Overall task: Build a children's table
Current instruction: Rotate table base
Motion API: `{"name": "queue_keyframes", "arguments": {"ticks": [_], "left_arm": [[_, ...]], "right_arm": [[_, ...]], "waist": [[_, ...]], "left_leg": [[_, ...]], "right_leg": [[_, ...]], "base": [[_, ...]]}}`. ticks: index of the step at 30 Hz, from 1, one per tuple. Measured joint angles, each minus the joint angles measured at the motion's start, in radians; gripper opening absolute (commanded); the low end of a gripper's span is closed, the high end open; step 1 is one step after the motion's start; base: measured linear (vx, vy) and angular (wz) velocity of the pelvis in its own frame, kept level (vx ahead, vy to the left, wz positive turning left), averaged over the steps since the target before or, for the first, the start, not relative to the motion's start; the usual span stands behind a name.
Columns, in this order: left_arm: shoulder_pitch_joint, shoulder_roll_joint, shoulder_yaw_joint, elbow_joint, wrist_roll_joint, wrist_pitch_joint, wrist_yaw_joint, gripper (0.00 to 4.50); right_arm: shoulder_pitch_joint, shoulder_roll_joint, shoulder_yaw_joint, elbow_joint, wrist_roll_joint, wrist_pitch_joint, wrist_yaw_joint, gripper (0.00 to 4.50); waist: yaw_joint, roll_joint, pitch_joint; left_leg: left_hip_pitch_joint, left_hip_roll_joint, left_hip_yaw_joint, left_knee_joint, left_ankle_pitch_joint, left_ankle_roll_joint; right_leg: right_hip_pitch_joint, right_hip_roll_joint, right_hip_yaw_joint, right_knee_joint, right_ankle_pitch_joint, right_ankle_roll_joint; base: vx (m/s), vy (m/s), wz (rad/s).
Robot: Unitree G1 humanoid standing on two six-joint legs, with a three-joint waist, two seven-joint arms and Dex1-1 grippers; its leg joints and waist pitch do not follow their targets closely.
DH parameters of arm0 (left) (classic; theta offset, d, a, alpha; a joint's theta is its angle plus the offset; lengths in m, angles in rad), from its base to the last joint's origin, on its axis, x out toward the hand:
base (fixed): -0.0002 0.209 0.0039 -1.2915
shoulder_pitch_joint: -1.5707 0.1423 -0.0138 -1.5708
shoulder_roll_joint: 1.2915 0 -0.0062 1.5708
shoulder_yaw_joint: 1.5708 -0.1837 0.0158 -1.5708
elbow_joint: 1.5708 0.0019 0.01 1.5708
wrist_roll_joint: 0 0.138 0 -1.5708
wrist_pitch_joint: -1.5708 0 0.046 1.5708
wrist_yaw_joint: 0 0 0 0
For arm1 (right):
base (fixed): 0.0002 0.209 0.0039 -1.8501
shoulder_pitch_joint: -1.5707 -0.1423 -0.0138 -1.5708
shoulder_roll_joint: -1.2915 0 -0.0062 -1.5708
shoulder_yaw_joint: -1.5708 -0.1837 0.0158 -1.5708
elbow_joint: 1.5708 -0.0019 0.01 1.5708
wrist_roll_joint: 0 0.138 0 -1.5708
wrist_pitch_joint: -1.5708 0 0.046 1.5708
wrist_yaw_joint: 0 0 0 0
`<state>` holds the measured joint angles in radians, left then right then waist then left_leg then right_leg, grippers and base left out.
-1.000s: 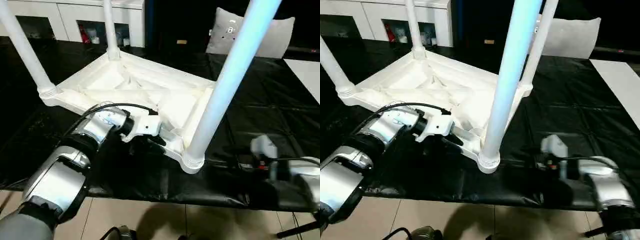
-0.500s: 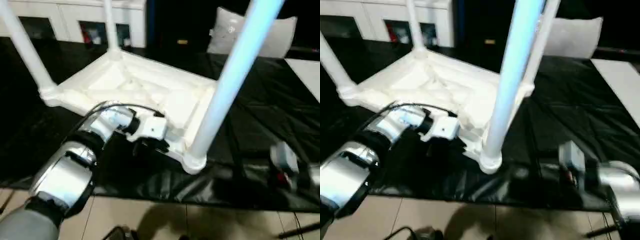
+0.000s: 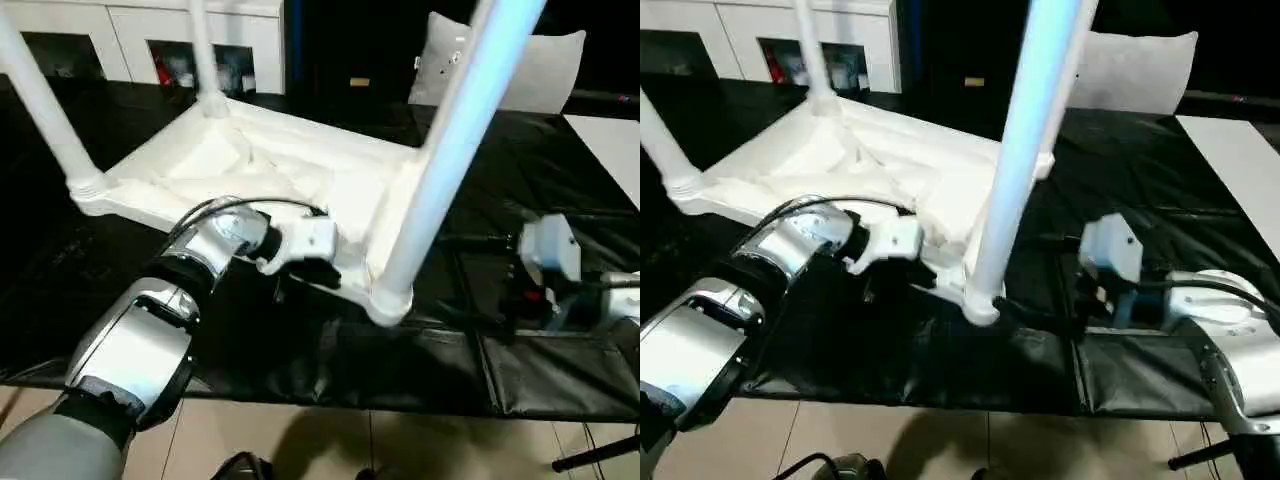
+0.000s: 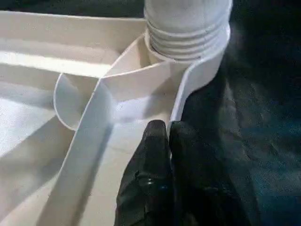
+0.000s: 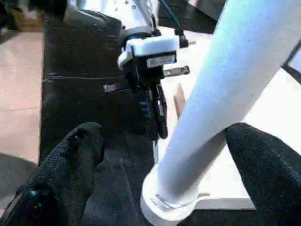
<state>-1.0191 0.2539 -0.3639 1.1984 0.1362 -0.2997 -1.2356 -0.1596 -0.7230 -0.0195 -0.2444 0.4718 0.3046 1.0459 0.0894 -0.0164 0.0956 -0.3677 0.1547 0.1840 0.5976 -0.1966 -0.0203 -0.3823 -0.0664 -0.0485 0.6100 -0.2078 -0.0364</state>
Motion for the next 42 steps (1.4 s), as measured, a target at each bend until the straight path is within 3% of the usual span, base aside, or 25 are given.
{"name": "queue_keyframes", "arguments": {"ticks": [8,14,22,27,33,38,42], "left_arm": [[0.027,-0.02,0.038,-0.04,-0.017,0.13,0.117,0.03],[0.091,0.002,0.044,-0.114,-0.022,0.007,0.074,0.03],[0.061,-0.021,0.043,-0.089,-0.025,-0.039,0.017,0.8],[0.019,-0.021,0.039,-0.04,-0.009,-0.045,-0.033,1.16],[-0.017,-0.025,0.001,0.027,0.067,-0.076,0.063,1.44],[-0.02,-0.031,0.001,0.057,0.077,-0.068,0.077,1.44],[-0.027,-0.037,0.005,0.083,0.08,-0.057,0.087,1.1]], "right_arm": [[0.01,0.025,0.02,-0.035,0.003,0.043,-0.057,4.5],[0.024,0.034,0.014,-0.035,0.004,0.076,-0.079,4.5],[0.077,0.033,0.005,-0.059,0.009,0.098,-0.101,4.5],[0.153,0.002,-0.029,-0.118,0.038,0.139,-0.101,4.5],[0.207,0.0,-0.058,-0.181,0.049,0.167,-0.123,4.5],[0.231,-0.001,-0.06,-0.199,0.069,0.165,-0.117,4.5],[0.184,0.004,-0.052,-0.033,0.028,0.094,-0.074,4.5]], "waist": [[-0.001,0.0,0.0],[0.001,0.0,0.0],[0.0,0.002,0.001],[-0.002,0.017,0.01],[-0.008,0.032,0.019],[-0.017,0.033,0.02],[-0.031,0.032,0.021]], "left_leg": [[0.002,0.002,0.0,-0.001,0.001,-0.002],[-0.001,0.002,0.0,-0.001,0.001,-0.002],[-0.012,0.002,0.0,-0.002,0.002,0.004],[-0.017,0.002,0.0,-0.001,0.002,0.004],[-0.017,0.003,0.0,-0.001,0.001,0.002],[-0.018,0.003,0.0,-0.002,0.002,0.004],[-0.019,0.002,0.0,-0.002,0.0,0.001]], "right_leg": [[0.001,0.0,-0.002,0.0,0.0,0.001],[-0.001,0.0,-0.002,-0.001,0.0,0.002],[-0.011,0.0,-0.004,0.0,-0.002,0.004],[-0.016,0.0,-0.003,0.0,0.001,0.006],[-0.016,0.001,-0.003,0.0,0.001,0.007],[-0.017,0.001,-0.003,-0.001,0.001,0.007],[-0.017,0.0,-0.003,-0.002,0.001,0.007]], "base": [[0.0,0.0,0.0],[0.0,0.0,0.0],[0.0,0.0,0.0],[0.0,0.0,0.0],[0.0,0.0,0.0],[0.0,0.0,0.0],[0.0,0.0,0.0]]}}
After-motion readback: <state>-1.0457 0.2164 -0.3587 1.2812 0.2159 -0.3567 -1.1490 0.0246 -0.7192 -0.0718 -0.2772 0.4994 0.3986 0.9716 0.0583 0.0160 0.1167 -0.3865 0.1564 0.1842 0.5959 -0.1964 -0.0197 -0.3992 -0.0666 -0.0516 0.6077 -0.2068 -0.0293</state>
